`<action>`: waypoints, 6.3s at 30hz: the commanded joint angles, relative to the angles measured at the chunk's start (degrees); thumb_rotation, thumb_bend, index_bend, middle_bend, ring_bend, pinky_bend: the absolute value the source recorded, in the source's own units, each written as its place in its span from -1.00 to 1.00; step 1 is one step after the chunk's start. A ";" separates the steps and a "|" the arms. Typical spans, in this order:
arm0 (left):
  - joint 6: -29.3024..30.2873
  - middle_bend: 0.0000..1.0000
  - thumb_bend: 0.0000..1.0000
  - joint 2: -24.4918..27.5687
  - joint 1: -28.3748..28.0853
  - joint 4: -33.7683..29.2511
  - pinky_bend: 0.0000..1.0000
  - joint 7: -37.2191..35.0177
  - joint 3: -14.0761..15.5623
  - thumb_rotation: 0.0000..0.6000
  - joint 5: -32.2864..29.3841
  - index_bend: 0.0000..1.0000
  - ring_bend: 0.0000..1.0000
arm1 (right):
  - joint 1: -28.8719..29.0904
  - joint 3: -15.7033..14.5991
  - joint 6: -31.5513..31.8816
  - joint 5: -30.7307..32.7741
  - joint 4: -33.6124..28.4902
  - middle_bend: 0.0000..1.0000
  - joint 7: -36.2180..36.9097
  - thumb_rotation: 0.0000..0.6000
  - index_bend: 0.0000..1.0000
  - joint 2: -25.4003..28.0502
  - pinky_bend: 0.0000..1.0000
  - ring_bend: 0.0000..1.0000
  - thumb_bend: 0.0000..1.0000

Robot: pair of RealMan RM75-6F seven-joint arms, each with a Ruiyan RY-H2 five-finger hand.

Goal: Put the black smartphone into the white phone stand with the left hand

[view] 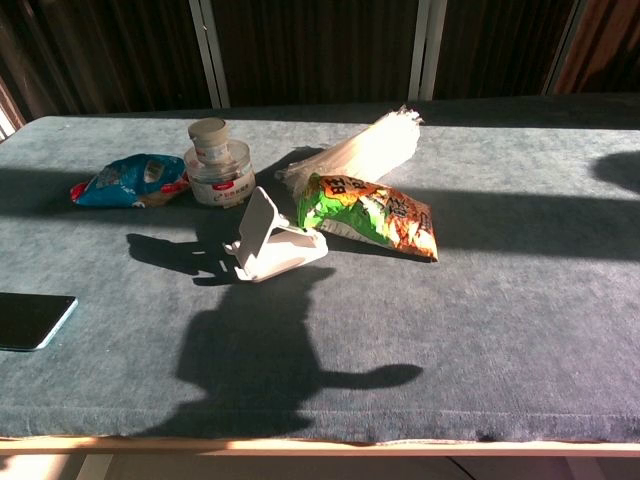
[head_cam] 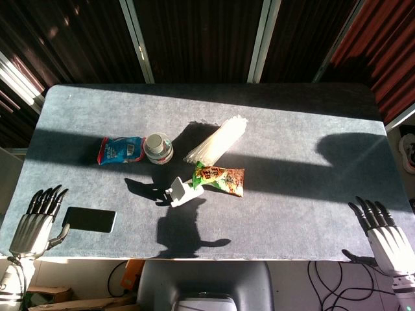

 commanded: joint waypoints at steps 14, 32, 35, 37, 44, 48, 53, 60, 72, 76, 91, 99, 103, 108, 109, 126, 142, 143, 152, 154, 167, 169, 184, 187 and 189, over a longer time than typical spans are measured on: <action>-25.16 -1.00 -0.29 4.29 -12.50 -0.22 -1.00 -6.56 1.49 1.00 -2.02 -1.00 -1.00 | 0.81 -0.02 -1.45 -0.25 -0.70 -1.00 -1.68 1.00 -1.00 -0.96 -1.00 -1.00 -0.78; -32.99 -1.00 -0.28 -0.35 -16.03 1.21 -1.00 16.40 2.46 1.00 -21.20 -1.00 -1.00 | 1.09 -0.14 -1.78 -0.36 -0.96 -1.00 -1.88 1.00 -1.00 -1.11 -1.00 -1.00 -0.78; -33.22 -1.00 -0.29 -1.03 -16.50 1.33 -1.00 17.37 2.52 1.00 -22.59 -1.00 -1.00 | 1.11 -0.09 -1.79 -0.26 -0.95 -1.00 -1.78 1.00 -1.00 -1.07 -1.00 -1.00 -0.78; -33.52 -1.00 -0.30 -1.34 -16.88 1.55 -1.00 17.98 2.65 1.00 -23.36 -1.00 -1.00 | 1.11 -0.06 -1.73 -0.21 -0.92 -1.00 -1.62 1.00 -1.00 -1.02 -1.00 -1.00 -0.78; -34.64 -1.00 -0.36 -1.66 -18.25 1.33 -1.00 19.99 3.15 1.00 -26.52 -1.00 -1.00 | 1.12 -0.07 -1.72 -0.19 -0.86 -1.00 -1.46 1.00 -1.00 -0.96 -1.00 -1.00 -0.78; -34.46 -1.00 -0.37 -1.52 -18.66 0.98 -1.00 19.35 3.12 1.00 -26.42 -1.00 -1.00 | 1.11 -0.13 -1.68 -0.28 -0.88 -1.00 -1.55 1.00 -1.00 -0.99 -1.00 -1.00 -0.78; -35.10 -1.00 -0.36 -1.35 -19.48 0.84 -1.00 19.61 3.49 1.00 -26.79 -1.00 -1.00 | 1.10 -0.12 -1.68 -0.21 -0.93 -1.00 -1.72 1.00 -1.00 -1.05 -1.00 -1.00 -0.78; -35.19 -0.80 -0.36 -1.42 -20.55 0.60 -1.00 20.67 3.83 1.00 -28.39 -0.95 -1.00 | 1.12 -0.09 -1.70 -0.15 -0.91 -1.00 -1.77 1.00 -1.00 -1.09 -1.00 -1.00 -0.78; -35.64 -0.34 -0.36 -2.53 -21.91 1.43 -1.00 21.75 4.83 1.00 -30.26 -0.55 -0.89 | 0.97 -0.09 -1.38 -0.14 -0.93 -1.00 -1.51 1.00 -1.00 -1.01 -1.00 -1.00 -0.78; -35.62 -0.14 -0.36 -2.87 -22.29 1.62 -1.00 22.08 5.08 1.00 -30.74 -0.37 -0.77 | 0.99 -0.10 -1.41 -0.16 -0.91 -1.00 -1.51 1.00 -1.00 -1.01 -1.00 -1.00 -0.78; -32.92 0.98 -0.32 -4.11 -21.51 3.11 -0.88 18.77 5.41 1.00 -25.83 0.57 0.11 | 0.89 -0.15 -1.21 -0.25 -0.87 -1.00 -1.28 1.00 -1.00 -0.94 -1.00 -1.00 -0.78; -30.05 1.00 -0.27 -4.59 -19.49 3.96 -0.73 13.48 4.92 1.00 -21.77 0.81 0.38 | 0.86 -0.21 -1.23 -0.30 -0.87 -1.00 -1.37 1.00 -1.00 -0.98 -1.00 -1.00 -0.78; -29.52 1.00 -0.24 -4.65 -18.25 5.57 -0.72 7.18 4.95 1.00 -17.75 0.83 0.40 | 0.83 -0.23 -1.26 -0.26 -0.94 -1.00 -1.59 1.00 -1.00 -1.02 -1.00 -1.00 -0.78; -27.27 1.00 -0.23 -5.24 -16.38 7.46 -0.72 -1.99 4.22 1.00 -13.38 0.84 0.41 | 0.85 -0.22 -1.41 -0.17 -0.96 -1.00 -1.84 1.00 -1.00 -1.10 -1.00 -1.00 -0.78; -26.95 1.00 -0.22 -5.36 -16.11 7.88 -0.72 -3.32 4.19 1.00 -12.71 0.84 0.41 | 0.86 -0.23 -1.44 -0.17 -0.98 -1.00 -1.91 1.00 -1.00 -1.11 -1.00 -1.00 -0.78; -23.22 1.00 -0.13 -5.94 -12.46 8.65 -0.71 -26.00 0.41 1.00 -10.05 0.84 0.43 | 0.88 -0.25 -1.57 -0.13 -1.01 -1.00 -2.01 1.00 -1.00 -1.15 -1.00 -1.00 -0.78; -17.91 1.00 -0.10 -6.22 -9.99 -3.63 -0.57 -38.26 -7.62 1.00 -16.05 0.84 0.44 | 1.11 -0.26 -2.19 0.08 -1.13 -1.00 -2.51 1.00 -1.00 -1.30 -1.00 -1.00 -0.78; -17.32 1.00 -0.10 -6.96 -10.05 -3.89 -0.57 -37.55 -8.16 1.00 -16.47 0.84 0.44 | 1.12 -0.27 -2.19 0.07 -1.14 -1.00 -2.52 1.00 -1.00 -1.29 -1.00 -1.00 -0.78; -13.02 1.00 -0.07 -17.05 -11.44 -3.37 -0.57 -30.30 -10.49 1.00 -16.90 0.84 0.44 | 1.30 -0.17 -2.53 0.31 -1.08 -1.00 -2.54 1.00 -1.00 -1.28 -1.00 -1.00 -0.78; -12.19 1.00 -0.07 -20.36 -12.09 -1.76 -0.57 -29.02 -11.18 1.00 -16.80 0.84 0.44 | 1.39 -0.20 -2.75 0.36 -1.11 -1.00 -2.56 1.00 -1.00 -1.27 -1.00 -1.00 -0.78; -12.32 1.00 -0.07 -31.46 -15.86 3.25 -0.58 -23.69 -14.78 1.00 -19.06 0.84 0.44 | 1.65 -0.01 -3.26 0.97 -0.99 -1.00 -2.16 1.00 -1.00 -1.05 -1.00 -1.00 -0.78; -12.29 1.00 -0.07 -32.39 -16.21 3.51 -0.58 -23.19 -15.22 1.00 -19.21 0.84 0.44 | 1.66 -0.01 -3.28 1.00 -1.01 -1.00 -2.19 1.00 -1.00 -1.05 -1.00 -1.00 -0.78; -13.83 1.00 -0.02 -38.80 -19.99 5.20 -0.60 -16.42 -17.51 1.00 -21.83 0.84 0.44 | 1.75 -0.07 -3.42 1.07 -0.95 -1.00 -1.81 1.00 -1.00 -0.90 -1.00 -1.00 -0.78; -14.43 1.00 0.00 -39.74 -20.68 5.41 -0.60 -15.78 -18.17 1.00 -22.61 0.84 0.44 | 1.76 -0.10 -3.43 1.06 -0.92 -1.00 -1.45 1.00 -1.00 -0.75 -1.00 -1.00 -0.78; -14.80 1.00 0.01 -40.48 -21.17 5.76 -0.60 -15.55 -19.00 1.00 -23.50 0.84 0.44 | 1.78 -0.12 -3.51 1.10 -0.88 -1.00 -1.21 1.00 -1.00 -0.67 -1.00 -1.00 -0.78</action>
